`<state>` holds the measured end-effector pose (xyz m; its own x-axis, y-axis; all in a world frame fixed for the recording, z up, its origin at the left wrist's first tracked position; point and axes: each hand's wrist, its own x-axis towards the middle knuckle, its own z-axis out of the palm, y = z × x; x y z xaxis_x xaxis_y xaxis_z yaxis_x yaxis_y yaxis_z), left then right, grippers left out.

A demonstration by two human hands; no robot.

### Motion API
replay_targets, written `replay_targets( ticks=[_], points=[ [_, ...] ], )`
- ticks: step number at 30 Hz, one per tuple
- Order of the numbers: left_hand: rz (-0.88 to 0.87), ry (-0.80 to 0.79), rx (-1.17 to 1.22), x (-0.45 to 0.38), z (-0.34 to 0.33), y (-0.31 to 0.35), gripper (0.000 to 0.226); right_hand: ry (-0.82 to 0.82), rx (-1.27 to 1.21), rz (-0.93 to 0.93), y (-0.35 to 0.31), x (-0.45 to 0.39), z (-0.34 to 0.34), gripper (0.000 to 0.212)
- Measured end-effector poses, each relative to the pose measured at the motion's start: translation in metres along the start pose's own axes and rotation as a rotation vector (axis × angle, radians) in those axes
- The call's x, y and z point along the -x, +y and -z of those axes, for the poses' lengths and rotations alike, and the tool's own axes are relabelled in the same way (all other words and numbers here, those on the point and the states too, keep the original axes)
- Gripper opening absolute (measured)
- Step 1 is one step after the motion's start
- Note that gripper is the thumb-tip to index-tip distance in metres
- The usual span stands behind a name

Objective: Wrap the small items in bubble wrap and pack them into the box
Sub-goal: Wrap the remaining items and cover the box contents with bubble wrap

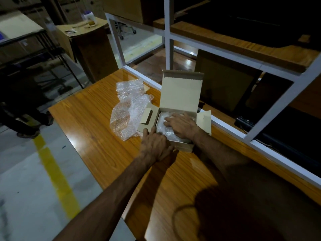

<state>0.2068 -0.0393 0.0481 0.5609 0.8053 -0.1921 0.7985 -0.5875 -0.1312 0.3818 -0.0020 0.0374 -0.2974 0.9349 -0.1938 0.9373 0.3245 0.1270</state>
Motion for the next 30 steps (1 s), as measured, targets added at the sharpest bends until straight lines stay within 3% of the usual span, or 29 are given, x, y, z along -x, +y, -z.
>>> replay_targets(
  ticks=[7,12,14,17,20,23,26,30],
  points=[
    [0.016,-0.052,0.056,-0.016,-0.001,0.001,0.075,-0.16,0.244,0.019,-0.009,-0.017,0.013,0.057],
    [-0.006,-0.055,0.063,-0.016,0.002,-0.002,0.065,-0.172,0.285,0.029,-0.011,-0.027,0.019,0.047],
    [-0.022,-0.053,0.04,-0.013,0.001,-0.004,0.062,-0.12,0.198,0.004,-0.008,-0.025,0.019,0.048],
    [-0.064,0.036,0.044,0.0,-0.006,-0.009,0.05,0.006,-0.152,-0.09,-0.005,-0.005,0.016,0.046],
    [-0.087,0.239,0.178,0.029,-0.01,-0.012,0.044,0.25,-0.509,-0.238,-0.025,0.036,0.009,0.051],
    [-0.033,0.463,0.37,0.061,-0.024,-0.023,0.043,0.48,-0.73,-0.359,-0.069,0.079,0.001,0.041],
    [0.065,0.501,0.507,0.081,-0.053,-0.05,0.046,0.487,-0.794,-0.429,-0.117,0.11,-0.014,0.034],
    [0.153,0.477,0.568,0.091,-0.085,-0.087,0.032,0.436,-0.854,-0.443,-0.166,0.128,-0.047,0.031]
  ],
)
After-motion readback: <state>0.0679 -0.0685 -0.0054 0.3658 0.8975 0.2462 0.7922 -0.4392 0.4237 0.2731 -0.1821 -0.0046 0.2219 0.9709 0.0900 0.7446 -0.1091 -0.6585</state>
